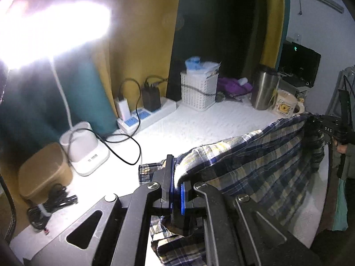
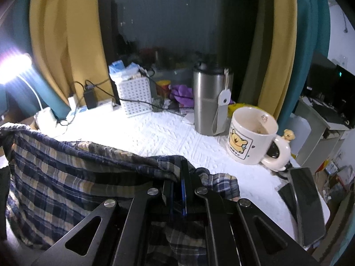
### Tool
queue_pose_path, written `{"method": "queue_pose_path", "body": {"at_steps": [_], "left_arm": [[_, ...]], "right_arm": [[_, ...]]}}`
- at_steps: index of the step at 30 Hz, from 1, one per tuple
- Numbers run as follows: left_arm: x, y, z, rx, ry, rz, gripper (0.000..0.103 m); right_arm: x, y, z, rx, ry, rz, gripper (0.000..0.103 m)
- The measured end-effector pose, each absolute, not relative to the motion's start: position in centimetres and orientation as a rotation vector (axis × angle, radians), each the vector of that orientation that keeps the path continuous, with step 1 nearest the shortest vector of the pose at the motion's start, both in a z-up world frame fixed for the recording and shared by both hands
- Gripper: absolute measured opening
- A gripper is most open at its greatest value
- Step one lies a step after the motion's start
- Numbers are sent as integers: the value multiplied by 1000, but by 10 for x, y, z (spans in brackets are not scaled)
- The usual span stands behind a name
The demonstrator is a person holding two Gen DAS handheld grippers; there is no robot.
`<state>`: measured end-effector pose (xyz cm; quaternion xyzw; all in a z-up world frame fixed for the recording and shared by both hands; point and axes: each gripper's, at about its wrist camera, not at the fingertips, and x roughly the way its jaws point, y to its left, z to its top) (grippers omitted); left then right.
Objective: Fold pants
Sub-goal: 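Lower the folded leg onto the pants and open both grippers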
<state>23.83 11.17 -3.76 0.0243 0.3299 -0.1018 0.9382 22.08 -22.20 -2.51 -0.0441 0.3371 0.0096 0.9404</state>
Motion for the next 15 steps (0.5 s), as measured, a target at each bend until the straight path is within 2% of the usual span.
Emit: {"method": "queue_pose_path", "body": {"at_steps": [12, 15], "left_arm": [[312, 136, -107, -18, 875, -191, 9], [322, 143, -115, -33, 893, -171, 16]], "right_arm": [[282, -215, -75, -95, 826, 6, 5], [293, -216, -86, -95, 855, -6, 5]]}}
